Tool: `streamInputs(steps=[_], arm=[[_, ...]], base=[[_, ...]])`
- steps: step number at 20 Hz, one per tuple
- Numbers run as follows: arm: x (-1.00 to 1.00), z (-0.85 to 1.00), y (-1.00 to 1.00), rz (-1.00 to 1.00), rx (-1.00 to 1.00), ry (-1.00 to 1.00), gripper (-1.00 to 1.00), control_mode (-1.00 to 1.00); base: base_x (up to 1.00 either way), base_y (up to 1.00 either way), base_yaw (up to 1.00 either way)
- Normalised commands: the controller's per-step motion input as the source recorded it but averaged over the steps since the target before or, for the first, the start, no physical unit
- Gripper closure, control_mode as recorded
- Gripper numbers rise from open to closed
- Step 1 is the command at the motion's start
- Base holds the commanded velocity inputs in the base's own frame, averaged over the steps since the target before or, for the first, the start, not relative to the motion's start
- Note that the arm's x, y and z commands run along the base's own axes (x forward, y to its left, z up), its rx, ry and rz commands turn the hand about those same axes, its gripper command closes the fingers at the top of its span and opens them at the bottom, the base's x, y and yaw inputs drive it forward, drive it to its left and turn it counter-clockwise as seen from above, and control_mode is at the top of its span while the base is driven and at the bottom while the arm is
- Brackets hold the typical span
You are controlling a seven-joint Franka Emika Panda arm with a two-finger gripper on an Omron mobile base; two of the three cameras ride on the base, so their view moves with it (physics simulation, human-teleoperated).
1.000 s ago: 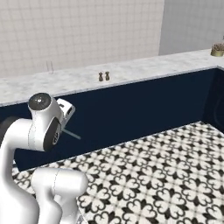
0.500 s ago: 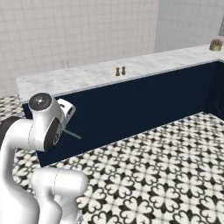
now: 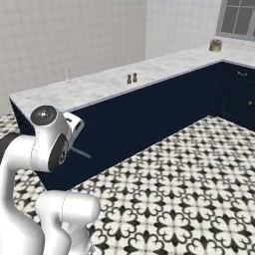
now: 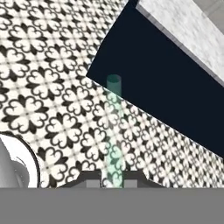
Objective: Take a straw from the drawer in front and place it inside the glass cup on the dining counter.
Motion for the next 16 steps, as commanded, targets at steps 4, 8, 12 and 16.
streamInputs(steps=[4, 8, 12, 16], arm=[[0.00, 0.00, 0.00, 0.00, 0.00, 0.00, 1.00, 1.00], [0.00, 0.00, 0.00, 0.00, 0.00, 0.00, 1.00, 1.00], [0.00, 0.00, 0.00, 0.00, 0.00, 0.00, 1.00, 1.00], [0.00, 0.00, 0.00, 0.00, 0.00, 0.00, 1.00, 1.00]], base=[[0.00, 1.00, -0.46], [0.00, 1.00, -0.45], [-0.05, 1.00, -0.46], [-0.19, 1.00, -0.46]])
